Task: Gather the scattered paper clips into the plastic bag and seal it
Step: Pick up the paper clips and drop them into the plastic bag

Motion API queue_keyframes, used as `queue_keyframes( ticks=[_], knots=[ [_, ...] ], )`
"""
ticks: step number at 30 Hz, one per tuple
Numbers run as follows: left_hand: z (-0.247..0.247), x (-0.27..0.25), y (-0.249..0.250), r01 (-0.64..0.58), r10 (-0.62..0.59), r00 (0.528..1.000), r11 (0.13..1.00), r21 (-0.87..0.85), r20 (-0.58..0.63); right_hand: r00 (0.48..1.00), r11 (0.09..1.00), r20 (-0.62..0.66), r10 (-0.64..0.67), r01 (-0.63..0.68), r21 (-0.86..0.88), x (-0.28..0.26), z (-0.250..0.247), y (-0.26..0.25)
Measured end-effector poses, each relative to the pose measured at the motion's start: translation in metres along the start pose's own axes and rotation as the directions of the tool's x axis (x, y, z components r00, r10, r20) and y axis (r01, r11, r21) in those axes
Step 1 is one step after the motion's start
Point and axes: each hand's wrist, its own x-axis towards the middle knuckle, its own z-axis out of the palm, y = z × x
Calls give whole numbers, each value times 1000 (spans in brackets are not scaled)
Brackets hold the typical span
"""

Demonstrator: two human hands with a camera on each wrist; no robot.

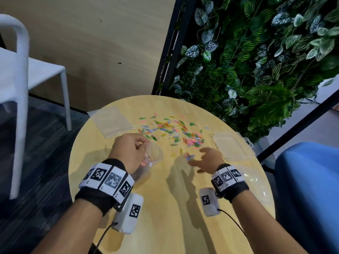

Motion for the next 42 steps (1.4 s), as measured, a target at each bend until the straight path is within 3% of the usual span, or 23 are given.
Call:
queue_keyframes(
  ticks=[2,4,8,12,15,24,33,35,37,40,42],
  knots=[
    [-6,-1,0,3,-3,1000,1000,-13,-2,988,976,78,135,-119,-184,11,10,17],
    [-11,-2,-2,1,-2,1000,1000,-25,-7,995,948,40,93,-76,-310,20,25,19],
    [-13,0,-4,-4,3,1000,999,-45,-15,997,946,-53,47,-62,-319,41,49,-8],
    [-10,1,-6,-4,3,1000,999,-45,-14,999,929,-42,20,-35,-369,72,60,-40],
    [-14,4,-7,-4,4,1000,999,-38,-22,995,872,-63,-80,39,-487,87,66,-56],
    [-17,6,-8,-2,2,1000,1000,-15,-10,955,712,73,-287,264,-651,94,76,-62],
    [-8,5,-5,-18,18,1000,1000,13,5,968,724,-51,-244,148,-674,71,54,-44],
    [-3,6,-4,-30,29,1000,999,26,6,971,754,-77,-226,124,-645,73,42,-32],
    [2,5,-2,-33,33,999,999,39,10,979,871,-136,-154,70,-487,72,27,-14],
    [12,4,0,-37,36,999,998,59,17,984,993,-177,-22,0,-122,73,7,19],
    [19,5,2,-40,39,999,997,71,24,988,968,-123,94,-62,242,71,-2,34]
  ],
)
